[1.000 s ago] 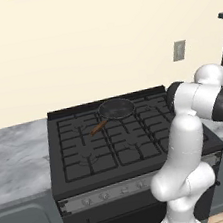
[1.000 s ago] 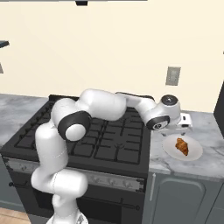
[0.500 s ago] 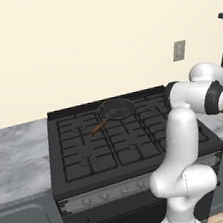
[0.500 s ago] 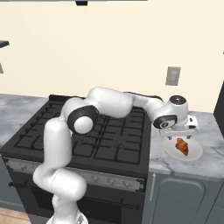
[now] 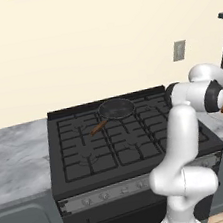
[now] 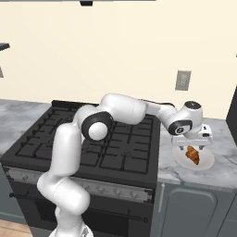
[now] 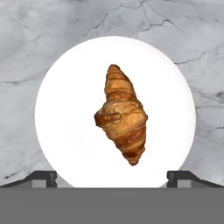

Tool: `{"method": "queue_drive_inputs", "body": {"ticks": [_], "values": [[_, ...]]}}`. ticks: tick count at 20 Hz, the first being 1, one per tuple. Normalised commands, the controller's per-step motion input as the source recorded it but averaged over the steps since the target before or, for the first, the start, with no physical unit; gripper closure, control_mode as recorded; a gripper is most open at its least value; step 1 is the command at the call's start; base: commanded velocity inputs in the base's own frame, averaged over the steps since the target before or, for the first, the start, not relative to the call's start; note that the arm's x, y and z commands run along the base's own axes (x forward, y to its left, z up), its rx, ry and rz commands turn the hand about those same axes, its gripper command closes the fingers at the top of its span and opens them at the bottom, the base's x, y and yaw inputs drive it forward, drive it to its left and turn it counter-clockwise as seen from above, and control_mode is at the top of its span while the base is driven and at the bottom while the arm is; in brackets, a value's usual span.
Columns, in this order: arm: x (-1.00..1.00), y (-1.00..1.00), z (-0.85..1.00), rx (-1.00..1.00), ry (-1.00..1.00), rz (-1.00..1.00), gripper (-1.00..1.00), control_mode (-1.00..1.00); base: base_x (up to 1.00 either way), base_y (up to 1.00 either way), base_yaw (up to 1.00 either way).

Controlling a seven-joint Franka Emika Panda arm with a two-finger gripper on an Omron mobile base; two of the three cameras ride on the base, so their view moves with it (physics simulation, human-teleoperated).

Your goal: Pick the croissant and place it on the pan. Then turn on the stove to warm the croissant.

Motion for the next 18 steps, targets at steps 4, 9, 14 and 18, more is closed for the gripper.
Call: {"method": "queue_drive_inputs", "body": {"ticks": [4, 9, 14, 18], "values": [[0.07, -0.04, -0.25, 0.0, 0.04, 0.0, -1.0, -1.0, 0.0, 0.0, 0.0], [0.07, -0.04, -0.27, 0.0, 0.06, 0.0, -1.0, -1.0, 0.0, 0.0, 0.0], [0.08, -0.05, -0.23, 0.0, 0.06, 0.0, -1.0, -1.0, 0.0, 0.0, 0.0], [0.06, -0.11, -0.16, 0.03, 0.03, 0.0, -1.0, -1.0, 0.0, 0.0, 0.0]]}}
